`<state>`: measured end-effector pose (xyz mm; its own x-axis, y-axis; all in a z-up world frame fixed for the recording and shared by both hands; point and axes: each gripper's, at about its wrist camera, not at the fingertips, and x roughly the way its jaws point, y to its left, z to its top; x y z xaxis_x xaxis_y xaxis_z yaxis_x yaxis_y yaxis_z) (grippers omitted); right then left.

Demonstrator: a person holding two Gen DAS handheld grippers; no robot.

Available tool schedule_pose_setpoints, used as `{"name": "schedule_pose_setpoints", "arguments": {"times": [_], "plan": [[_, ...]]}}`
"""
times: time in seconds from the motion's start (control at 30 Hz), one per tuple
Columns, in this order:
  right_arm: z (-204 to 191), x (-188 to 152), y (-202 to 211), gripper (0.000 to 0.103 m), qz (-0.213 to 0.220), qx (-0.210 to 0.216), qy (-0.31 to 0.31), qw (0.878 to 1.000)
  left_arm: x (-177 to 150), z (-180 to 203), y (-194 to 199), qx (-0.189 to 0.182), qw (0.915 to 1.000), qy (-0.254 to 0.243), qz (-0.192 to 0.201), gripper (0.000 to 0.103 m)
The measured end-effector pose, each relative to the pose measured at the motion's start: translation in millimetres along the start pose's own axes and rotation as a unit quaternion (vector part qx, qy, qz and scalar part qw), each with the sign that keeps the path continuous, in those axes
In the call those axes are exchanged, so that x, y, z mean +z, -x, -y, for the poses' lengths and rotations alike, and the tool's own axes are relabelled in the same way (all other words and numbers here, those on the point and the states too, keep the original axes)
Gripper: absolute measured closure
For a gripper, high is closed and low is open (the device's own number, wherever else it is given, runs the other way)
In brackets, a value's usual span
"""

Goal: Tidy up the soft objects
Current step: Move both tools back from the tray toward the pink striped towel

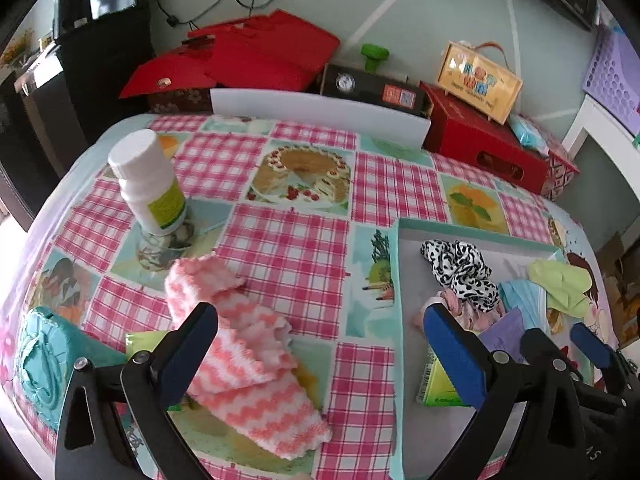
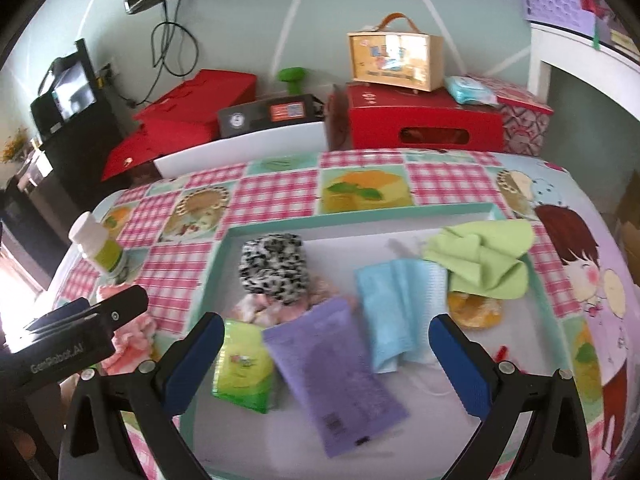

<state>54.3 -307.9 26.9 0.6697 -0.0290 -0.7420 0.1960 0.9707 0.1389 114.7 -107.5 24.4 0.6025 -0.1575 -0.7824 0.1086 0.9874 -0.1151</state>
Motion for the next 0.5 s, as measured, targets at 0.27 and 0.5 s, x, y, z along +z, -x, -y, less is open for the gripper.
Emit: {"name": "schedule_pose_setpoints", "arguments": {"times": [0.27, 0.5], "plan": [[-22, 0, -6, 0.0, 0.0, 0.024, 0.032, 0.999, -1, -18, 17, 0.01, 0.9991, 0.014, 0.038, 0.001], [-40, -1, -11, 0.0, -0.005, 0.059, 0.056, 0.997, -10, -42, 16, 0.019, 0.9986, 0.048, 0.012, 0.001]]}}
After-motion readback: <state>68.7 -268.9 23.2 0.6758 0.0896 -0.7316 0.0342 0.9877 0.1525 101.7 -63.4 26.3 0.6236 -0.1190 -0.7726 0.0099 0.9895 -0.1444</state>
